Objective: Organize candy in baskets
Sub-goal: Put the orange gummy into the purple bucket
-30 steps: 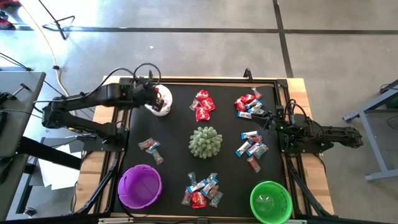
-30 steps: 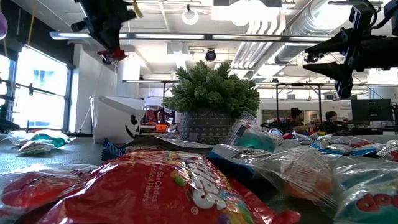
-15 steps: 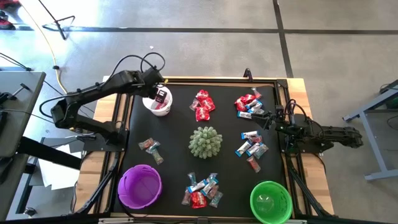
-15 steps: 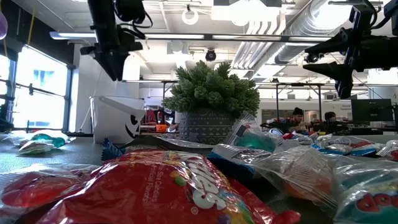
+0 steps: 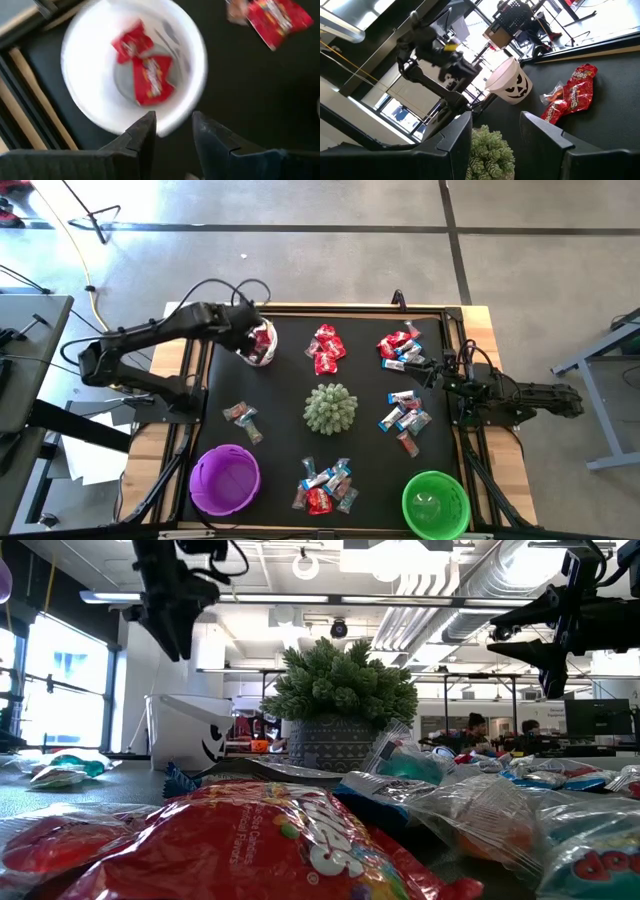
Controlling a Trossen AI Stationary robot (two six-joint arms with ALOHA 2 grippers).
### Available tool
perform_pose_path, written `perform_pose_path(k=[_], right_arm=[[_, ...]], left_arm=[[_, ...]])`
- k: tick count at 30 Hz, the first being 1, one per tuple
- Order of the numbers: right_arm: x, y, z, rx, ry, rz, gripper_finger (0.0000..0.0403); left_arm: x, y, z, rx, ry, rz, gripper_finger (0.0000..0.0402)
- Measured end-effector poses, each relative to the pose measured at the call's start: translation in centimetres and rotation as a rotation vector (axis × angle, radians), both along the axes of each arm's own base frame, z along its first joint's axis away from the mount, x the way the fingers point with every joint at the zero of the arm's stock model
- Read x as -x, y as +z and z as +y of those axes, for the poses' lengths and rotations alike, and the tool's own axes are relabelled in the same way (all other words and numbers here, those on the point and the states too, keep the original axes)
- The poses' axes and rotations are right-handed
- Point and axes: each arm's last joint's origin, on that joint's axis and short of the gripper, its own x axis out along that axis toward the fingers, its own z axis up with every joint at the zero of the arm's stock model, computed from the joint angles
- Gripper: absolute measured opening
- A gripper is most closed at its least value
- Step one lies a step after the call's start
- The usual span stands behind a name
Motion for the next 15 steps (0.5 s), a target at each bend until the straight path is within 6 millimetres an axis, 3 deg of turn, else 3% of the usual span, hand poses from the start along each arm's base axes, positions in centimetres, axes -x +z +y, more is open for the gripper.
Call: perform_pose_path(k=[5,15], right_arm=[[0.0,0.0,0.0,0.0,0.001,0.0,0.0162],[0.0,0.0,0.0,0.0,0.0,0.0,0.0162]], left_arm=[[-0.2,0.0,-3.7,0.044,-0.003,-0.001,0.0115],[0.6,-3.4,-10.4,0.168,-0.041,0.118,0.0115]])
